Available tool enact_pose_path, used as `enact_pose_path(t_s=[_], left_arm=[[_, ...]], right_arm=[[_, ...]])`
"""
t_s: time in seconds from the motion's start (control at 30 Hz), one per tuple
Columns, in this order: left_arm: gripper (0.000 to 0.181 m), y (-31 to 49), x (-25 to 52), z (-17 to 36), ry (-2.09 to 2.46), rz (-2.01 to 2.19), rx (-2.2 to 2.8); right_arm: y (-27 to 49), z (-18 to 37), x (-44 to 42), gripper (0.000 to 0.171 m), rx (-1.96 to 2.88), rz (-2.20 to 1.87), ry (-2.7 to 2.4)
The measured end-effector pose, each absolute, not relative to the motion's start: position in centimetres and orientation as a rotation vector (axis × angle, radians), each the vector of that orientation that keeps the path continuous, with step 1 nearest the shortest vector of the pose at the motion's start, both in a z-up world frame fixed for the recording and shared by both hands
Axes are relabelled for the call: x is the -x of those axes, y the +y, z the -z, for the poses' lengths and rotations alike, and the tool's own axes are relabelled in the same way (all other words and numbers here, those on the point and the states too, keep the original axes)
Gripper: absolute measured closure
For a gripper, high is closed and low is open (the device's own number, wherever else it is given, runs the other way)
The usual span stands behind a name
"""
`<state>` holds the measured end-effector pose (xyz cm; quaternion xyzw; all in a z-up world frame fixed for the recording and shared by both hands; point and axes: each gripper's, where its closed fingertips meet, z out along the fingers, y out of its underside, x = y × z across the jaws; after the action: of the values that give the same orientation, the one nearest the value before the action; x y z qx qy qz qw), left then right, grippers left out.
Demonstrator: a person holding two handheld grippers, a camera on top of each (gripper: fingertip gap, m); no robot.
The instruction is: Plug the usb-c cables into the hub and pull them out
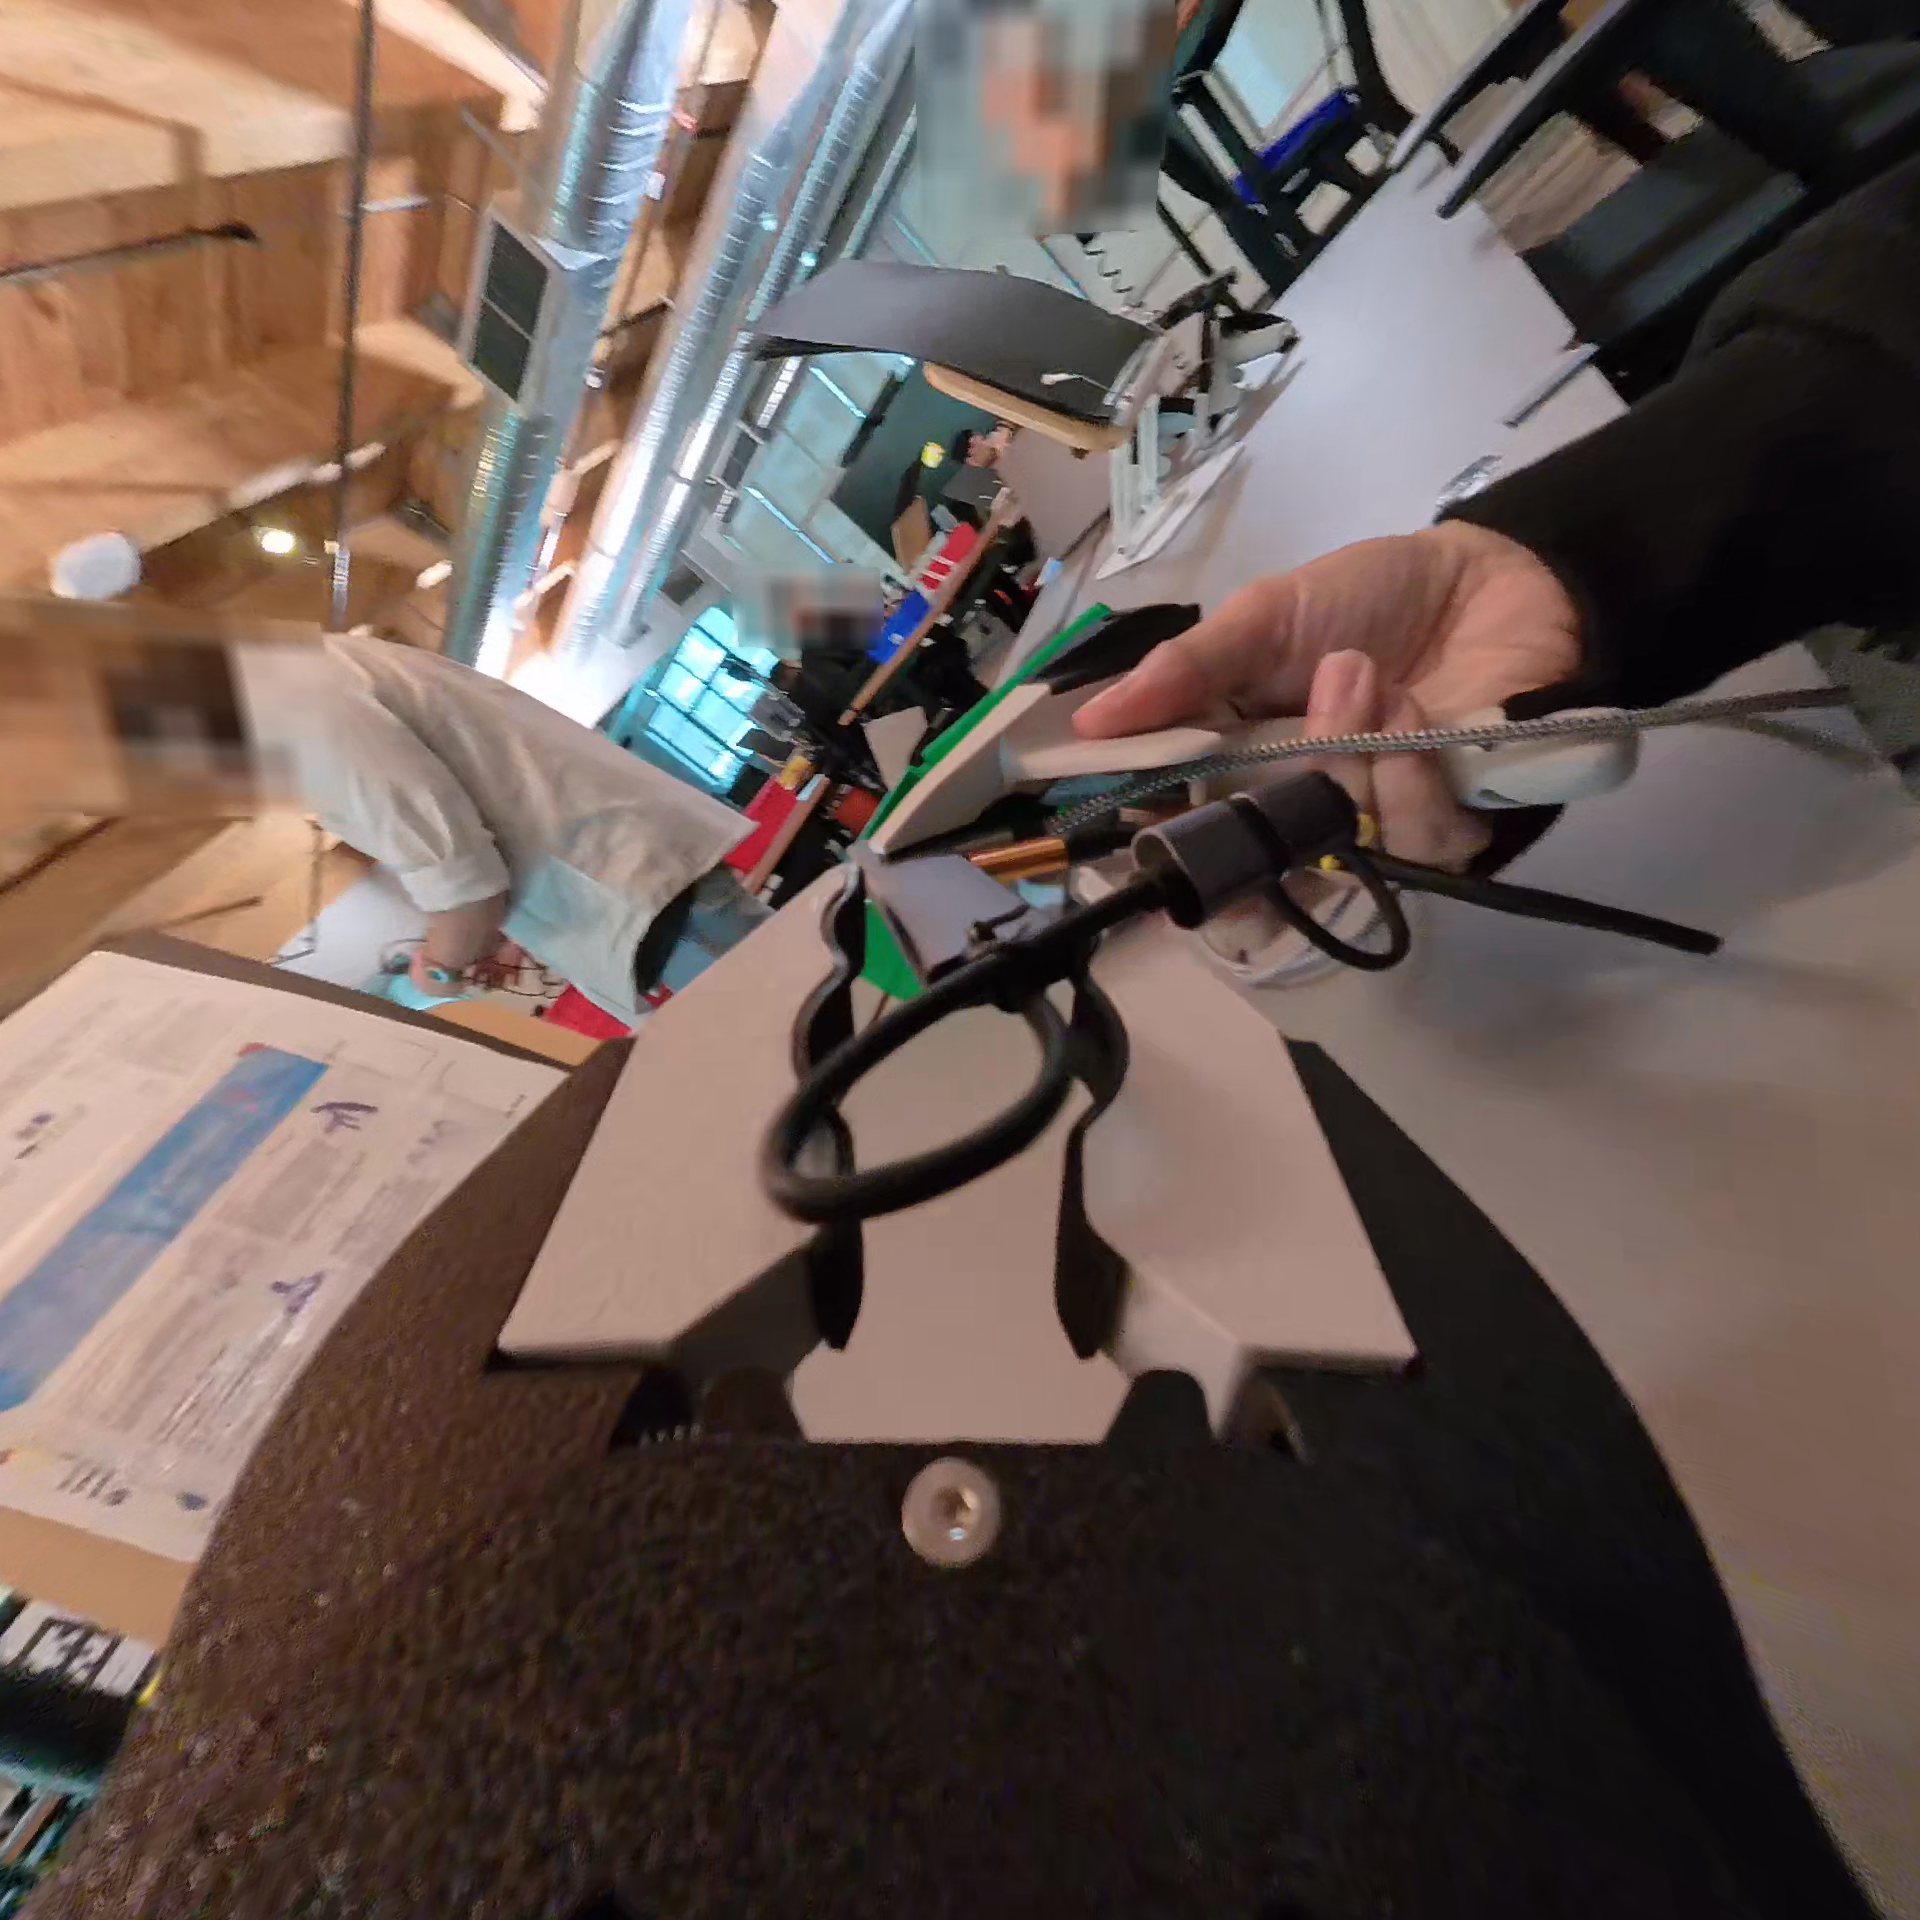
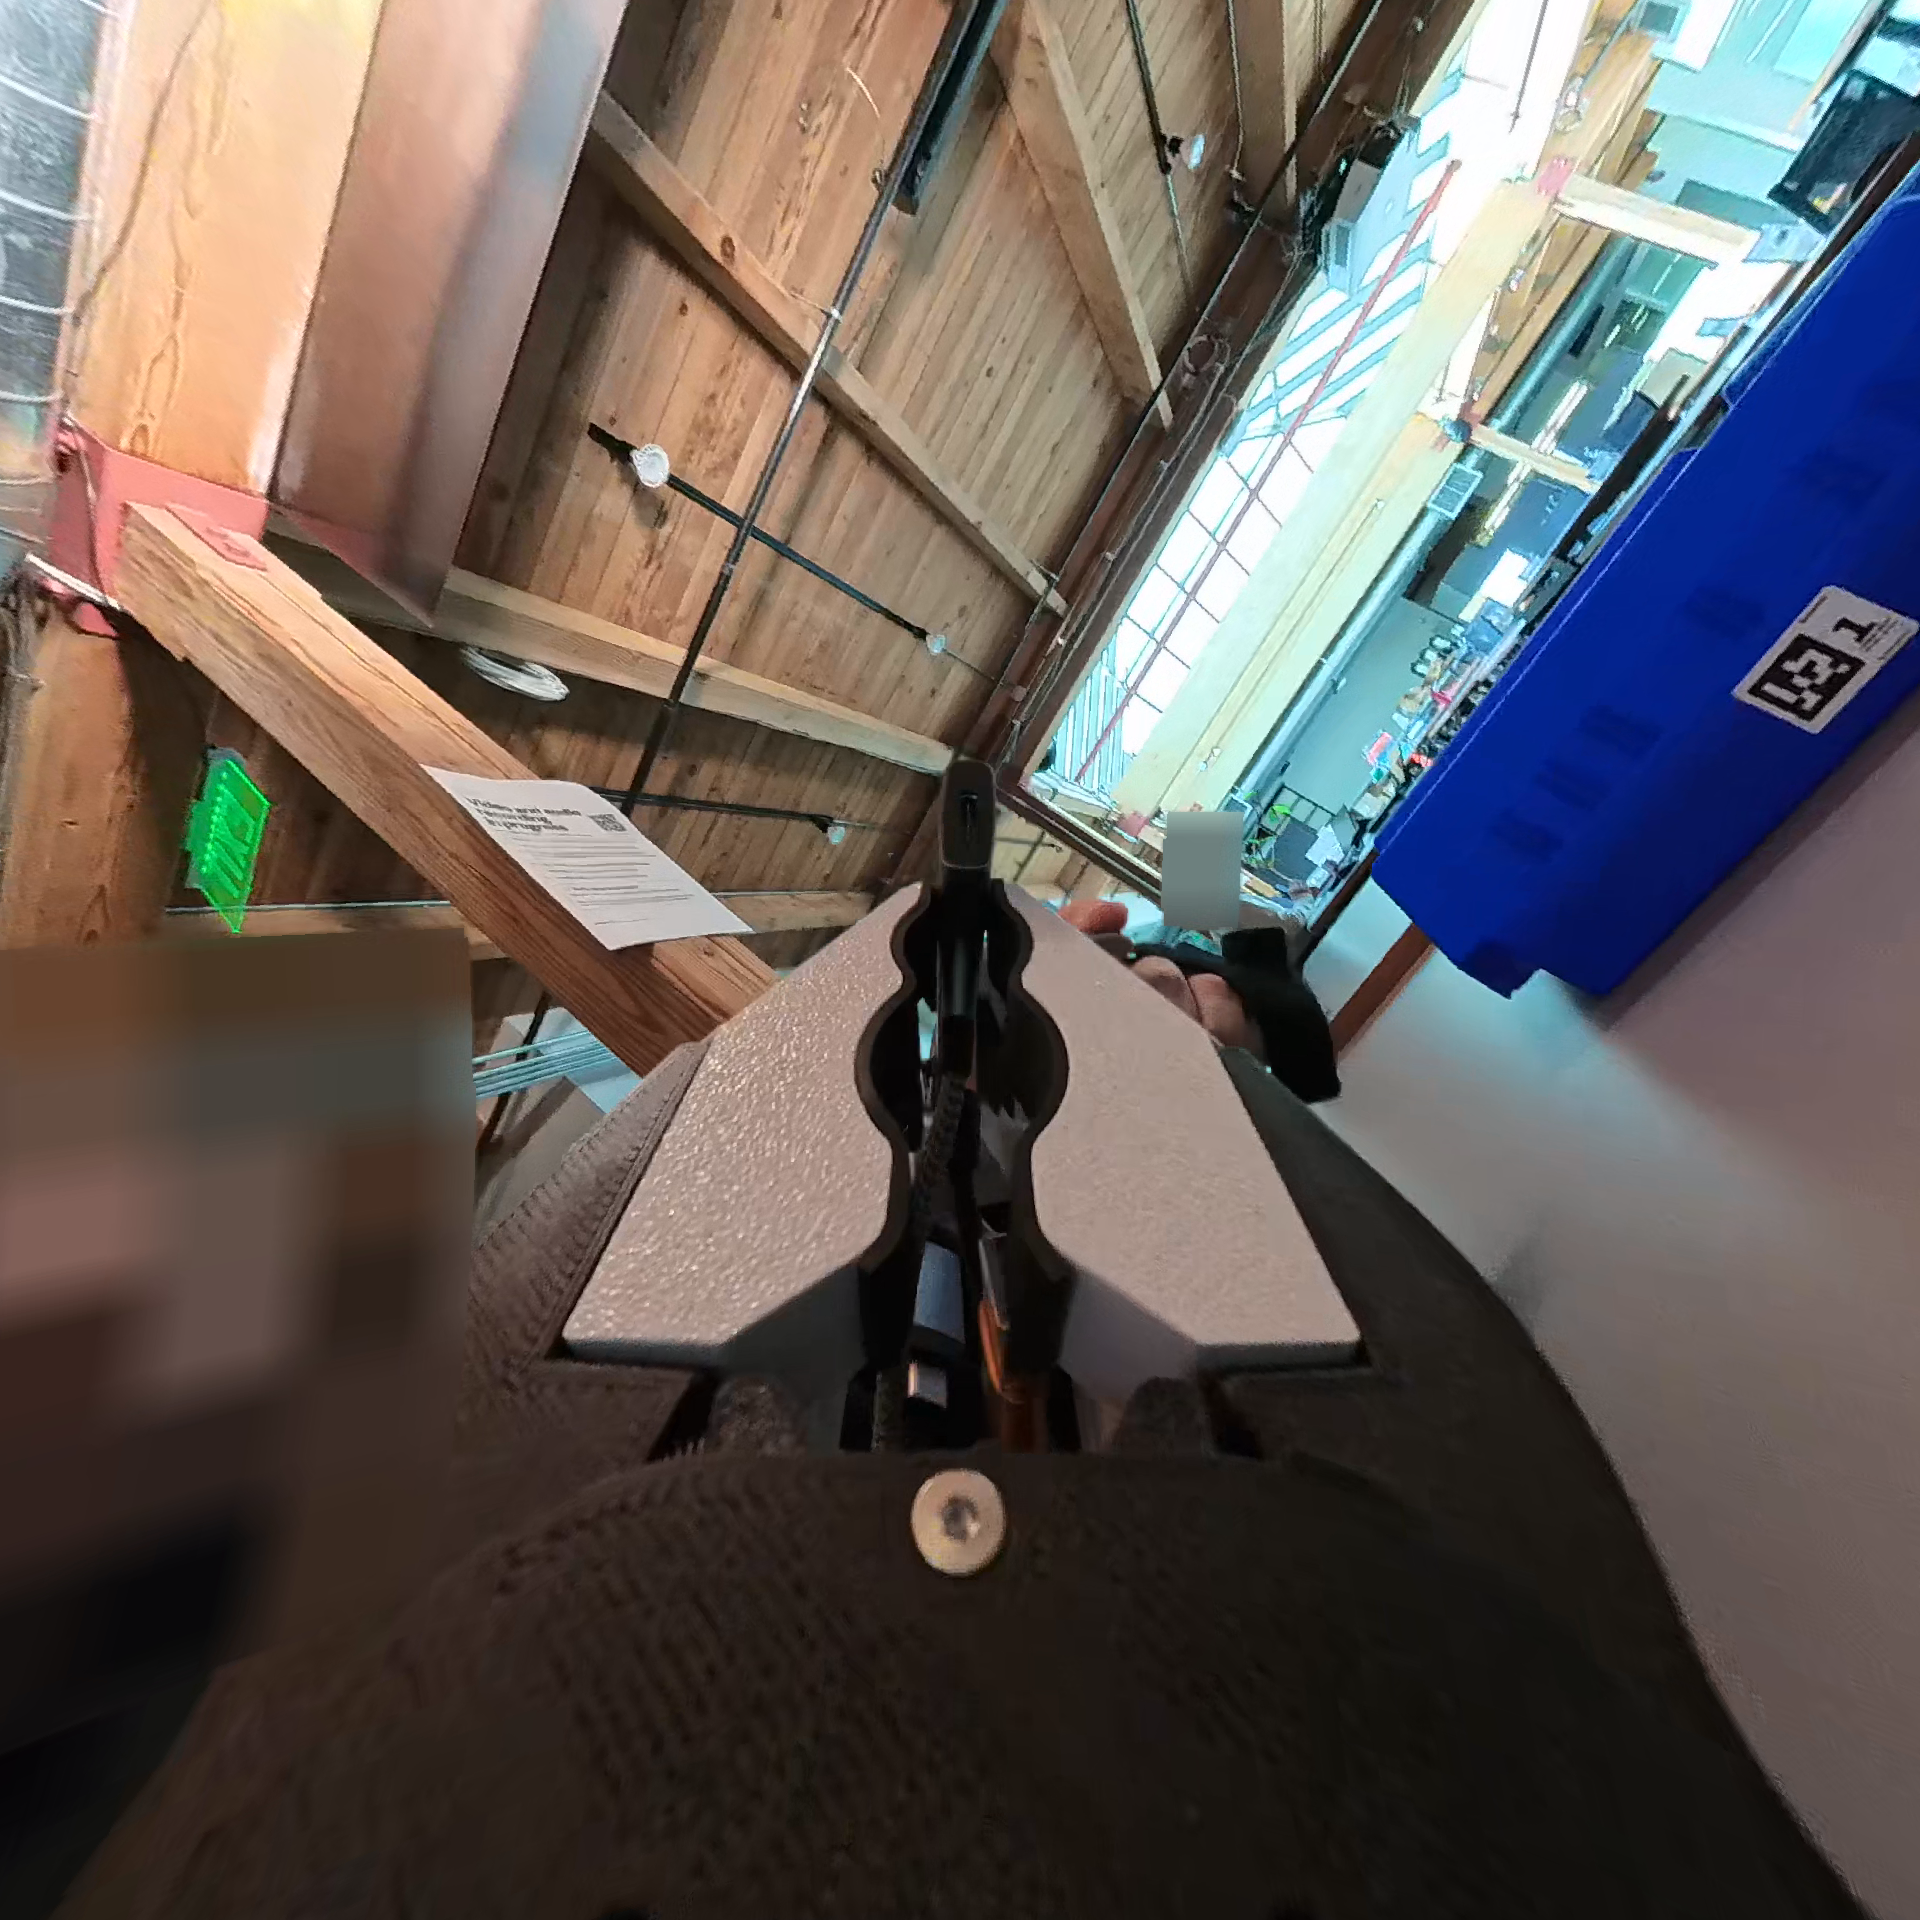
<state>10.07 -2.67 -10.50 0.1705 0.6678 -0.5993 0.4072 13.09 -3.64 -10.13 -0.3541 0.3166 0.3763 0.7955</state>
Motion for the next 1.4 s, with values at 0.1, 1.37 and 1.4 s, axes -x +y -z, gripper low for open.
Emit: enact_pose_path(t_s=[0.1,1.37,1.4], left_arm=[[0.156,-2.5,-11.0,10.0,1.631,1.518,-0.309],[0.160,-1.5,-15.0,12.8,1.616,1.494,0.146],[0.160,-1.5,-14.9,12.7,1.615,1.481,0.130]], right_arm=[[-3.9,10.1,-13.7,0.164,0.706,-0.791,0.705],[-2.1,14.3,-15.0,0.160,1.625,0.521,0.625],[-2.0,14.6,-14.9,0.160,1.639,0.487,0.635]])
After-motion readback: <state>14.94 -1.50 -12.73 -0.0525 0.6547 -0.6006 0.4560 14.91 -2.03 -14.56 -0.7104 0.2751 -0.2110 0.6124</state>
